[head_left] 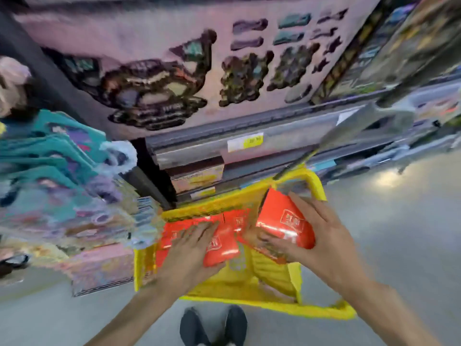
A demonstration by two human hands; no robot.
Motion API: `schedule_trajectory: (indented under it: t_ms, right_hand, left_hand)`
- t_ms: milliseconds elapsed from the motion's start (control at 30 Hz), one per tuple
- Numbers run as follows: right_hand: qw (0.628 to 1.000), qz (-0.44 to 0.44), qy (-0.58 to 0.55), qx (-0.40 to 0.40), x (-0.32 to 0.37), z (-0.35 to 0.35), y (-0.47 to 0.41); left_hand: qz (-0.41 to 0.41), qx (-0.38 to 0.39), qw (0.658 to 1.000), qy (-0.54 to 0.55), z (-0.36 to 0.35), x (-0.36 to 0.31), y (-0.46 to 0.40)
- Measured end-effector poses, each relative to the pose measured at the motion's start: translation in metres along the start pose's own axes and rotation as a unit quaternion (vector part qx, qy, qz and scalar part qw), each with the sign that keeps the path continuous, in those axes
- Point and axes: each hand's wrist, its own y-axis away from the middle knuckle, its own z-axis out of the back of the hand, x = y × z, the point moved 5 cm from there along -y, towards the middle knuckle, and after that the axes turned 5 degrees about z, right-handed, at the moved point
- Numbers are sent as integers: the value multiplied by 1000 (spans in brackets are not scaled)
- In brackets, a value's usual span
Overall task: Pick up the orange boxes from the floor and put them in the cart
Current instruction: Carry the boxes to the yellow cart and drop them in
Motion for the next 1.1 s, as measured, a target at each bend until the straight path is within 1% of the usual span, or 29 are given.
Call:
schedule_trajectory:
  t_ms: [167, 267, 367, 533, 633, 700, 800, 900, 1000, 1100]
  right_hand:
    - [999, -5, -19, 33, -28, -38, 13]
    - [999, 0, -18, 48, -30, -55, 18]
    - [997, 1, -9, 71, -33, -72, 21]
    - [996, 24, 15, 86, -38, -96, 23]
    - [995, 34, 38, 91, -41, -112, 20]
    - [991, 58, 66, 99, -40, -125, 16]
    - [976, 109, 134, 131, -42, -150, 6]
    - [941, 155, 217, 207, -50, -183, -2]
    - [913, 153, 240, 292, -65, -219, -6]
    - [909, 134, 242, 312, -77, -232, -4]
  left_hand:
    - [4, 47, 999, -15, -79, 33, -21]
    - [-6, 72, 997, -18, -112, 39, -26]
    - [-15, 98, 994, -55, -138, 49, -25]
    - [6, 120, 985, -127, -167, 82, -19]
    - [15, 119, 982, -144, -169, 82, -14]
    - [16, 115, 982, -149, -169, 81, -12]
    - [19, 121, 980, -154, -169, 82, -12]
    - [22, 127, 980, -155, -169, 82, -10]
    - [25, 119, 982, -145, -170, 83, -10]
    - [21, 107, 985, -135, -172, 87, -10]
